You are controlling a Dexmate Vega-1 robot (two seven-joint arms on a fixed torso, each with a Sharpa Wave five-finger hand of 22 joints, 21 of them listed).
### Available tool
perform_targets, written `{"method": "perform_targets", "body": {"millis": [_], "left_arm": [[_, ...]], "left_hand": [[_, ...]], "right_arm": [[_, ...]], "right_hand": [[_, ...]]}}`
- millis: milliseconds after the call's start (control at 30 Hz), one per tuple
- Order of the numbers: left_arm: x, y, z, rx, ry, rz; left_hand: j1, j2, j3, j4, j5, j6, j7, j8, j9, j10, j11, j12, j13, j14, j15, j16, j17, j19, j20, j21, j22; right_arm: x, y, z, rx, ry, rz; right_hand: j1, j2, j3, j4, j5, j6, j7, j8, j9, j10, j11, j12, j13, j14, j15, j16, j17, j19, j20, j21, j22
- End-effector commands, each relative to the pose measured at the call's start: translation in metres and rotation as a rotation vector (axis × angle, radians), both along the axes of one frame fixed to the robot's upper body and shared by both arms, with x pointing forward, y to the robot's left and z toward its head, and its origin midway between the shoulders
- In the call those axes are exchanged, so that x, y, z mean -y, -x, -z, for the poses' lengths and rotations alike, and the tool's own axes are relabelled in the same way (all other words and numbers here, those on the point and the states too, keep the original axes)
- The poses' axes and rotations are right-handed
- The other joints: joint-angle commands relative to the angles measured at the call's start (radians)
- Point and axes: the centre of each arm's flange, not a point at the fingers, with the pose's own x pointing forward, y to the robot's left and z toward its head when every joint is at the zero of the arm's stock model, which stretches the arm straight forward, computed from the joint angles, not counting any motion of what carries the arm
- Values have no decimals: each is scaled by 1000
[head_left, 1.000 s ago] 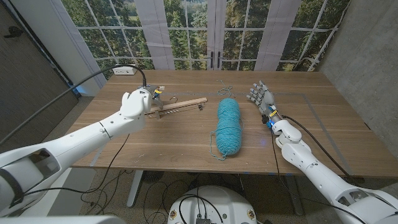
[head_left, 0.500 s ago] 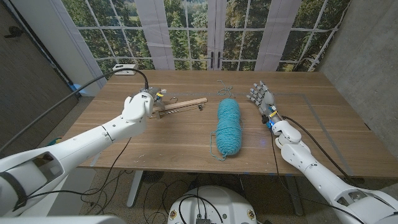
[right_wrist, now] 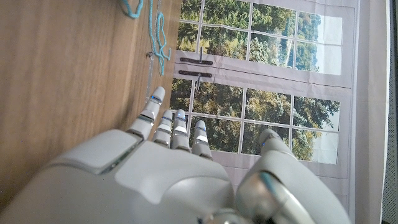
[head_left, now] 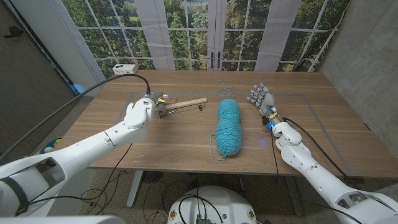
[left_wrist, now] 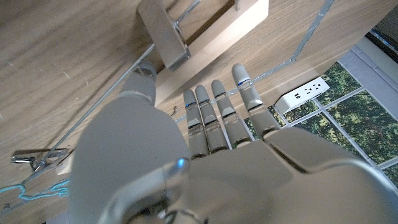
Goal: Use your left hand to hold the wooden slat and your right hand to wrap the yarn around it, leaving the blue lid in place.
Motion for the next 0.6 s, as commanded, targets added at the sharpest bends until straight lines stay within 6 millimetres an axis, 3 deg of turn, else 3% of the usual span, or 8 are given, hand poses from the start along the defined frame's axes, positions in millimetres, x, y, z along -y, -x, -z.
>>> {"method": "perform_targets", "body": {"millis": [33,133,200,300,500,600], "left_arm": [[-3,-2,12,0,13,-19],[-3,-3,12,0,10,-15],[-3,-3,13,5,4,-14],[-5,-4,15,9,30,-9],[-15,-9,25,-17,80,-5],[-21,-11,30,-30,117,4]], "left_hand": [[16,9,11,0,-8,7,-2,9,0,11,-2,5,7,11,-63,1,-1,13,-4,5,0],[23,14,13,-2,-10,8,-2,9,0,11,-5,5,9,15,-65,1,-3,17,-5,4,0],[26,19,15,-1,-11,6,-2,8,0,11,-1,4,10,16,-64,0,-5,17,-5,3,0],[29,23,17,0,-13,8,-1,9,0,12,-1,4,11,19,-63,-1,-7,18,-5,2,0],[31,29,18,2,-19,-26,8,-6,-2,8,-6,1,16,18,-58,-11,-16,27,-8,0,0],[37,57,30,8,-20,-46,17,-19,-5,3,3,-3,19,15,-54,-18,-21,41,-13,1,0]], "right_arm": [[-5,10,-17,71,36,-10],[-11,24,-51,192,109,-23],[-17,31,-70,249,137,-31],[-24,34,-93,281,194,-29],[-28,37,-108,293,244,-31],[-29,41,-116,306,268,-26]], "right_hand": [[-6,-1,-5,-4,1,22,3,8,2,24,11,9,4,21,-17,11,-1,29,-16,-2,4],[-5,-3,-6,-6,1,30,4,10,2,29,10,10,4,28,-18,12,-2,36,-16,-3,4],[-1,-3,-7,-13,2,51,4,15,2,50,4,15,4,53,-44,18,-5,74,-36,2,4],[0,-3,-8,-17,3,59,4,15,2,58,-6,16,4,57,-28,16,-7,76,-15,-5,3],[-2,-3,-9,-18,3,65,2,15,2,62,-8,15,4,56,-18,14,-7,69,-2,-12,4],[-3,-3,-10,-18,3,68,3,16,2,63,-6,15,4,58,-16,14,-7,70,0,-13,4]]}}
